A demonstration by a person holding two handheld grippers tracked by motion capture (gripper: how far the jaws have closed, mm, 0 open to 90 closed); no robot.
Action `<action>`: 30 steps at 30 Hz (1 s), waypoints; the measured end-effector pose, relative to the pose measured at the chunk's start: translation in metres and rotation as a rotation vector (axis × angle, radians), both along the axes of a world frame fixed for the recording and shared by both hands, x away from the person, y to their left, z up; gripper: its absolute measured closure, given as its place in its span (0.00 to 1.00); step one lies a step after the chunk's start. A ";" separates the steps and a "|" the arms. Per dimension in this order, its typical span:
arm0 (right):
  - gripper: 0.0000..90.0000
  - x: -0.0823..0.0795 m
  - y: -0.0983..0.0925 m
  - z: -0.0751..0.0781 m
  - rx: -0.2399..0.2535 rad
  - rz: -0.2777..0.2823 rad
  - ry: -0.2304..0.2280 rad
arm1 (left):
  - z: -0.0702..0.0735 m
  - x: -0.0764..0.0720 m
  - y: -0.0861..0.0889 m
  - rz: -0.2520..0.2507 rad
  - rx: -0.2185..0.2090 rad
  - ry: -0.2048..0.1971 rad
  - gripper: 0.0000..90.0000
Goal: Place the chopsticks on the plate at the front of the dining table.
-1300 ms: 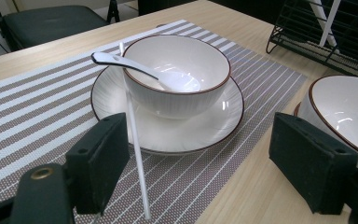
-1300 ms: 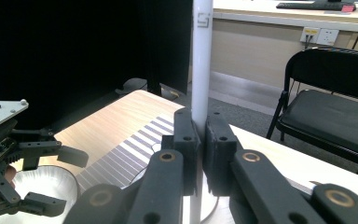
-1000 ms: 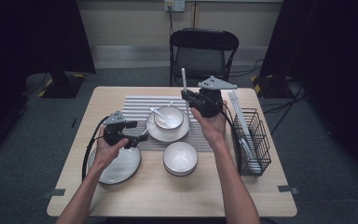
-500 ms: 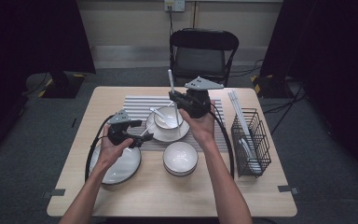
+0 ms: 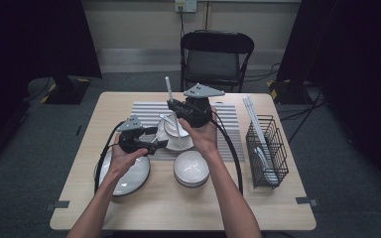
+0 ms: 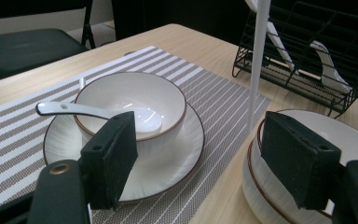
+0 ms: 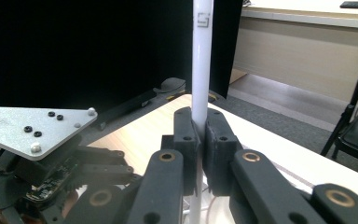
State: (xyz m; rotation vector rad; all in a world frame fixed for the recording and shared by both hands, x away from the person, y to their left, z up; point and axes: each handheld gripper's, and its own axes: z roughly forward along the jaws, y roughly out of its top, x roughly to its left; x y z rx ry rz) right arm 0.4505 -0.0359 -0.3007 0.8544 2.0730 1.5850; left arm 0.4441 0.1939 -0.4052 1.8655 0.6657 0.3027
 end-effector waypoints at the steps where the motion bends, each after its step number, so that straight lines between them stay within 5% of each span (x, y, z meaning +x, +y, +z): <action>1: 0.95 0.000 0.002 -0.001 0.002 0.003 0.002 | 0.000 0.000 -0.001 0.003 -0.012 -0.003 0.30; 7: 0.95 -0.002 0.014 -0.005 -0.002 0.027 0.012 | 0.001 0.000 -0.008 0.005 -0.019 -0.012 0.31; 9: 0.95 -0.003 0.017 -0.007 0.002 0.034 0.017 | 0.001 0.000 -0.011 0.000 -0.051 -0.008 0.32; 14: 0.95 -0.003 0.024 -0.010 -0.001 0.048 0.024 | 0.006 0.001 -0.018 -0.008 -0.021 -0.012 0.35; 17: 0.95 -0.004 0.025 -0.011 0.003 0.047 0.027 | 0.008 0.000 -0.019 -0.025 -0.052 -0.006 0.39; 20: 0.95 -0.005 0.025 -0.010 0.007 0.048 0.027 | 0.007 0.002 -0.021 -0.022 -0.036 -0.020 0.48; 22: 0.95 -0.006 0.025 -0.010 0.006 0.050 0.025 | 0.005 0.003 -0.024 0.001 -0.063 -0.020 0.56; 27: 0.95 -0.007 0.022 -0.011 0.006 0.044 0.024 | 0.002 0.005 -0.027 -0.045 -0.067 -0.001 0.74; 28: 0.95 -0.007 0.021 -0.012 0.010 0.040 0.027 | 0.001 0.005 -0.026 -0.054 -0.075 0.009 0.84; 30: 0.95 -0.006 0.020 -0.013 0.016 0.042 0.030 | 0.000 0.005 -0.025 -0.057 -0.083 0.012 0.86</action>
